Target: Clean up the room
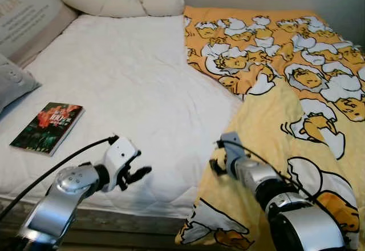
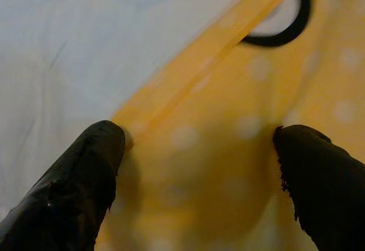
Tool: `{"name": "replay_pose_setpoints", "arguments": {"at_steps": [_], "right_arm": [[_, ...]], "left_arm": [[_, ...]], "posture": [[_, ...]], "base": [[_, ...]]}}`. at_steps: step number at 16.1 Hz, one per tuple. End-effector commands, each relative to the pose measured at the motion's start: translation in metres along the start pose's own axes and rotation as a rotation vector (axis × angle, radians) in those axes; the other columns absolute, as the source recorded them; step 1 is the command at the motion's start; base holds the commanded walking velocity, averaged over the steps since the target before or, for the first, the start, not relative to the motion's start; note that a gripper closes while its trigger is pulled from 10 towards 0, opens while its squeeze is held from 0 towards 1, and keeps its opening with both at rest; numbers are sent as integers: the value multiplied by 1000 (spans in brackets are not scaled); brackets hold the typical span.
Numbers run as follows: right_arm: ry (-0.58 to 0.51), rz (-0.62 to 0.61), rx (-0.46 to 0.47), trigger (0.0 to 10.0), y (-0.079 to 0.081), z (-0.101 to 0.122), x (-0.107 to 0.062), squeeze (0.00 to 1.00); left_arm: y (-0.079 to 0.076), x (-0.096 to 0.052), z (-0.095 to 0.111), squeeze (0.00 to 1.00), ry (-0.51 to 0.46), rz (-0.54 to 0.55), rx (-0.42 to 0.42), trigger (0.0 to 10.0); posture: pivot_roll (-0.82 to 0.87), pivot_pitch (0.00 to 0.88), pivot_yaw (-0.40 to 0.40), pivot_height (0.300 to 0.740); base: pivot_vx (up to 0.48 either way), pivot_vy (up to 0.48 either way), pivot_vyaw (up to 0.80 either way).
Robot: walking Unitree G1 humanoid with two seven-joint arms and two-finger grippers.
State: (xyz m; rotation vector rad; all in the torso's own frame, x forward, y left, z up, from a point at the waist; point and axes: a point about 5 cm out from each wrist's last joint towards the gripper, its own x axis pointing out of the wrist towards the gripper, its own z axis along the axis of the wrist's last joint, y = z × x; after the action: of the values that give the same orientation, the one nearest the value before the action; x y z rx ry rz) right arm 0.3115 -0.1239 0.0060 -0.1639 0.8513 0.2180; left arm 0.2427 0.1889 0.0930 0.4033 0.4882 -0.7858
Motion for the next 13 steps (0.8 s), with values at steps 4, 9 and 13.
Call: {"name": "replay_pose_setpoints", "arguments": {"at_steps": [4,9,13], "right_arm": [[37,-12,-13,0,3,-13,2,0],[77,-17,36,0,-2,-28,2,0],[82,-38,76,0,-9,-31,2,0]], "left_arm": [[-8,-5,5,0,2,-13,29,10000],[-15,-8,6,0,2,-31,5,10000],[-17,-9,6,0,12,-42,8,10000]], "posture": [[68,0,-26,740],[63,0,-12,740],[69,0,-12,740]], "base": [[0,0,0],[0,0,0],[0,0,0]]}}
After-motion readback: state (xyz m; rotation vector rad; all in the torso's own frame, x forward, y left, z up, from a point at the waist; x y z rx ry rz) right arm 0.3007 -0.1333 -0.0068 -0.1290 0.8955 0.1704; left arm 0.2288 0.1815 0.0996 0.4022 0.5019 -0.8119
